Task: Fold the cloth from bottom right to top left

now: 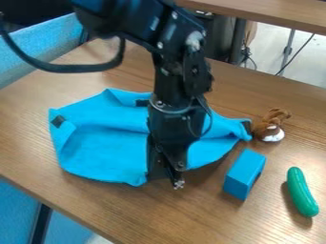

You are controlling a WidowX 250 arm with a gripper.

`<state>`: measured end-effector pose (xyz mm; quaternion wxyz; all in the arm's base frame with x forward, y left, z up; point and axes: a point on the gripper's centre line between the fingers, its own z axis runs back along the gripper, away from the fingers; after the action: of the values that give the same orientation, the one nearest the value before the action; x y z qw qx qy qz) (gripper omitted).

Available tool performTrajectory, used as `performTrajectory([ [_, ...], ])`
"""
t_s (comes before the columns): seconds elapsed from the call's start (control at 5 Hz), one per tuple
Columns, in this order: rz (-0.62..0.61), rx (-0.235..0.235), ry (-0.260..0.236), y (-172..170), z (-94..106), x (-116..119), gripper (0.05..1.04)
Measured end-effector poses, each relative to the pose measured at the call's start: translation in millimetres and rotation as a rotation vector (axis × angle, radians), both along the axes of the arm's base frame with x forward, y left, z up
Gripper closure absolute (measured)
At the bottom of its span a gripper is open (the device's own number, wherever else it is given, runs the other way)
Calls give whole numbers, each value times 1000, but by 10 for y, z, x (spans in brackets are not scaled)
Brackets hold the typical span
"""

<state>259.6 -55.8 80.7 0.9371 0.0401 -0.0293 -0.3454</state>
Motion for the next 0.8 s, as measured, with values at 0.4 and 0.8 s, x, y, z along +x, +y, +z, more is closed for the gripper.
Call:
performTrajectory([
  [0.4, 10, -115, 13, 119, 289, 88, 1028],
  [0.8, 112, -141, 19, 357, 609, 508, 1028],
])
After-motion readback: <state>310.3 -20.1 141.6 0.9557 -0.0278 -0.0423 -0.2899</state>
